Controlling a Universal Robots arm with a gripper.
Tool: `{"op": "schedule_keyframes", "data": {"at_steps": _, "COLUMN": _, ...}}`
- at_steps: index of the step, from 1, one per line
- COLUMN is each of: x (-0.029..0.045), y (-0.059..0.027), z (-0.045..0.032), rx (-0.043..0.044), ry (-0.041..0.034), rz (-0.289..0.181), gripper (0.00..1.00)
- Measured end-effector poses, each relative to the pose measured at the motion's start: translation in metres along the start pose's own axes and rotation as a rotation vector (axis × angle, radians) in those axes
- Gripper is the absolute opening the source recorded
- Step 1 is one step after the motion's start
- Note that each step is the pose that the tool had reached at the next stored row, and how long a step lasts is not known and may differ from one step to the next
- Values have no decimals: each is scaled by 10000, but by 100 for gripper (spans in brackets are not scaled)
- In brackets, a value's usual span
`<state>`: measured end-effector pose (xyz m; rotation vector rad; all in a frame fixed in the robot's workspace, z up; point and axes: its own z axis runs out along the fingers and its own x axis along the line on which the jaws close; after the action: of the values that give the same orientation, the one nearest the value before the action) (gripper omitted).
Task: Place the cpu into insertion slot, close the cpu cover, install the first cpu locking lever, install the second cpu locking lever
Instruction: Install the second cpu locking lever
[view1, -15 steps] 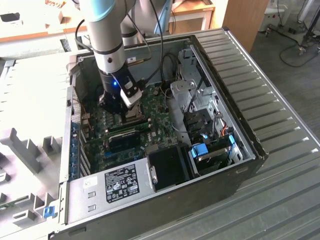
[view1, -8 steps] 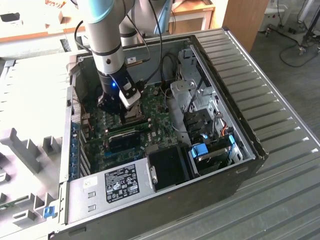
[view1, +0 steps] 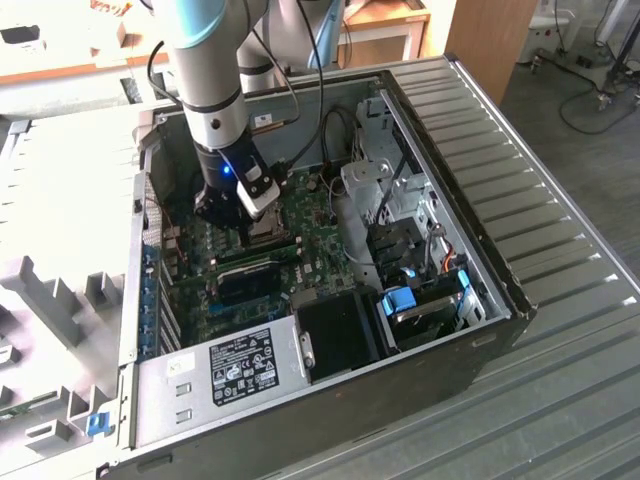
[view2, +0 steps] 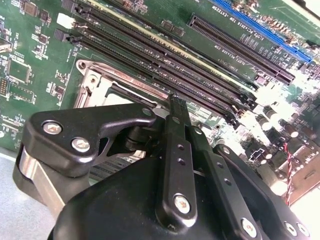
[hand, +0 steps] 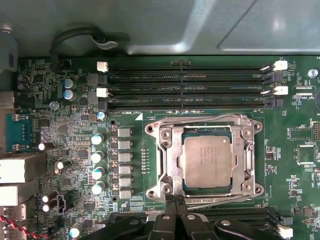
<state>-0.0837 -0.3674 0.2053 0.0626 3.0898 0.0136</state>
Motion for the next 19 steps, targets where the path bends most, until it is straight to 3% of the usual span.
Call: {"op": "schedule_keyframes", "data": {"at_steps": 19, "x": 74, "y": -4, "z": 17, "rx": -16, "ry": 0, "rz": 24, "gripper": 11}}
